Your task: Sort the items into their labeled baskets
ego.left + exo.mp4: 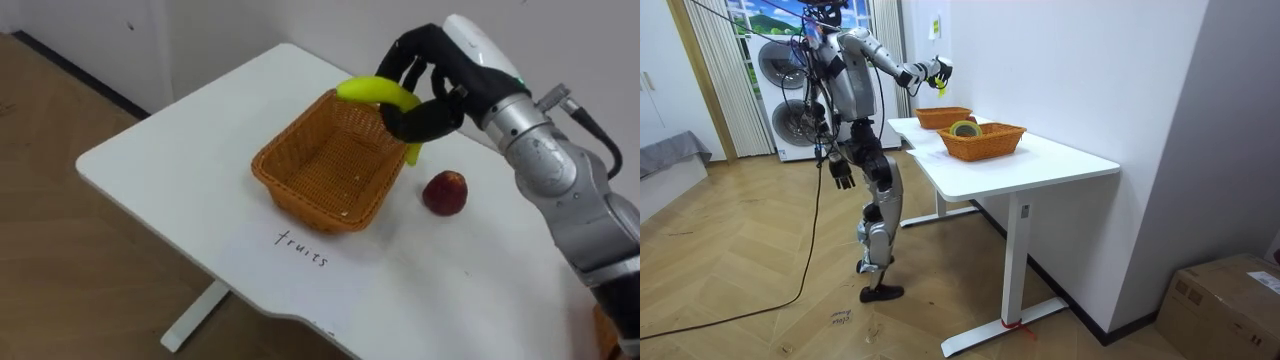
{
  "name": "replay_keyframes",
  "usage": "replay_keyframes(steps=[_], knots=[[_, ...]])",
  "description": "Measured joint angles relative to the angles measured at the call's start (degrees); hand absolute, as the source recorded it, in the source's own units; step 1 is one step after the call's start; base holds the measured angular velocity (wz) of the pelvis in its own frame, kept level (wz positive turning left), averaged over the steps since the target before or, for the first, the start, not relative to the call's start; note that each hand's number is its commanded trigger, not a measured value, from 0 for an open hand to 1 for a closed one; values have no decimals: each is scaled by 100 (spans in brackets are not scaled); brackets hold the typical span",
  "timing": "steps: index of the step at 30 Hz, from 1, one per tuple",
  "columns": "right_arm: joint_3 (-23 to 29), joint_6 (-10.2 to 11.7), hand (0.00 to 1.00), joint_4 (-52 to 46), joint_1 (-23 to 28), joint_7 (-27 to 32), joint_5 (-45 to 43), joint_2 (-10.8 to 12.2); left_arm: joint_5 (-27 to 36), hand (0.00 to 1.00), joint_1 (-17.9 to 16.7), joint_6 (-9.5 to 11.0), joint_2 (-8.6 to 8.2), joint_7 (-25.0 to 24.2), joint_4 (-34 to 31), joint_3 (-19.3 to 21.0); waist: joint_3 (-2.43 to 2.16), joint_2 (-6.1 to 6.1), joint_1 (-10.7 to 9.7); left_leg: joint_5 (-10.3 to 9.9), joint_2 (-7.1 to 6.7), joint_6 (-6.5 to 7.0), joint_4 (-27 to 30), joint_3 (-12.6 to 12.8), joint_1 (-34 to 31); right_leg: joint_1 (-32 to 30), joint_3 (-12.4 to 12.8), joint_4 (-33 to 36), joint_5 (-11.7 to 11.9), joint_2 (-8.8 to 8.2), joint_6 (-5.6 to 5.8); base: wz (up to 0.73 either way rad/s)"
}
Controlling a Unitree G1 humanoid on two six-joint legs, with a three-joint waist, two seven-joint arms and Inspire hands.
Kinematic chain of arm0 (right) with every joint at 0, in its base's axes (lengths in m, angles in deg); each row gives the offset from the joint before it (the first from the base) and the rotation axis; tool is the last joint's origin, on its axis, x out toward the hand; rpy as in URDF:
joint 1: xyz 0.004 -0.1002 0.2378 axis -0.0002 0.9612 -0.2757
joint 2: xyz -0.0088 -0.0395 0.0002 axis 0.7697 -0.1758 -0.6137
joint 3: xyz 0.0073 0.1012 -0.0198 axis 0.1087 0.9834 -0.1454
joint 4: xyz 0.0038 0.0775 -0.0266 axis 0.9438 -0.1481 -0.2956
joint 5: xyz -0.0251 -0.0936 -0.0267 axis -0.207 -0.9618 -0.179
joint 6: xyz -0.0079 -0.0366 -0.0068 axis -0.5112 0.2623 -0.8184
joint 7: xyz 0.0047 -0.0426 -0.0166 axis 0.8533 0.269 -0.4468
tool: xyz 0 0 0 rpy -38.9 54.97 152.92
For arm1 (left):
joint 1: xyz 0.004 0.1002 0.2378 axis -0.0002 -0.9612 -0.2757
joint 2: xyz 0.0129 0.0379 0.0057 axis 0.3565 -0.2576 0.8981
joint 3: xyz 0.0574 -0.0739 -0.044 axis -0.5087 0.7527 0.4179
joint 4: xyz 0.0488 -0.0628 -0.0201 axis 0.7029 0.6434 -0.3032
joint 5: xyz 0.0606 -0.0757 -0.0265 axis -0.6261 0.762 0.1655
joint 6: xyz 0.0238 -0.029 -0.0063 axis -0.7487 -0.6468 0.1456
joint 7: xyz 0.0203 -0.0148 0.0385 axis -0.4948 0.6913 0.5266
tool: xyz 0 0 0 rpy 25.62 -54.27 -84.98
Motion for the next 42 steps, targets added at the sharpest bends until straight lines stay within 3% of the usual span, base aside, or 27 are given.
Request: replay_keyframes(steps=[6,11,15,20,21,22,23,24,28,33,42], knots=[[-275,9,100,207,-1,2,10,-2,-3,0,-156,-3,12,-97,-165,47,-48,-84,128,1,-59,6,64,-38,-35,31,-39,-65,-82,-26,-32,7],[-482,-10,100,415,-5,6,24,1,-9,0,-187,-45,79,-258,-330,104,-27,-127,317,-9,-60,11,55,-48,4,64,-38,-67,-101,-27,-27,0],[-594,-12,100,435,-5,66,41,2,-7,0,-218,-69,159,-329,-482,98,-14,-153,367,-12,-68,8,67,-71,-28,80,-38,-71,-114,-26,-29,5],[-682,-15,100,766,4,130,-56,160,-7,0,-319,-121,194,-337,-477,98,-2,-135,353,-12,-79,9,80,-123,-36,100,-74,-52,-111,-22,-27,5],[-686,-15,93,809,4,130,-59,161,-7,0,-331,-131,194,-336,-476,98,1,-129,354,-13,-78,8,81,-127,-35,103,-75,-50,-111,-21,-28,4],[-693,-22,65,883,5,130,-84,161,-8,0,-362,-171,193,-336,-475,97,5,-119,352,-15,-77,4,84,-138,-36,106,-78,-43,-111,-18,-28,0],[-697,-27,21,926,5,128,-119,161,-9,0,-410,-211,193,-336,-475,97,4,-106,349,-17,-76,2,84,-145,-39,105,-86,-37,-111,-18,-28,0],[-697,-34,1,935,7,128,-127,161,-9,0,-437,-228,192,-336,-475,97,2,-99,348,-17,-76,1,84,-146,-39,105,-88,-35,-111,-18,-28,0],[-698,-101,0,1035,6,126,-97,161,-9,0,-520,-348,176,-337,-479,94,-8,-26,347,-22,-80,2,103,-172,-47,102,-137,8,-111,-31,-27,4],[-783,-128,0,1274,6,40,-102,161,-134,0,-517,-358,156,-398,-480,89,-33,66,346,-22,-79,2,117,-188,-57,91,-171,38,-114,-38,-25,3],[-782,-147,0,1297,7,-105,-5,160,-271,0,-505,-369,155,-508,-492,88,-50,46,333,-22,-90,4,137,-187,-49,112,-173,35,-114,-42,-24,0]])
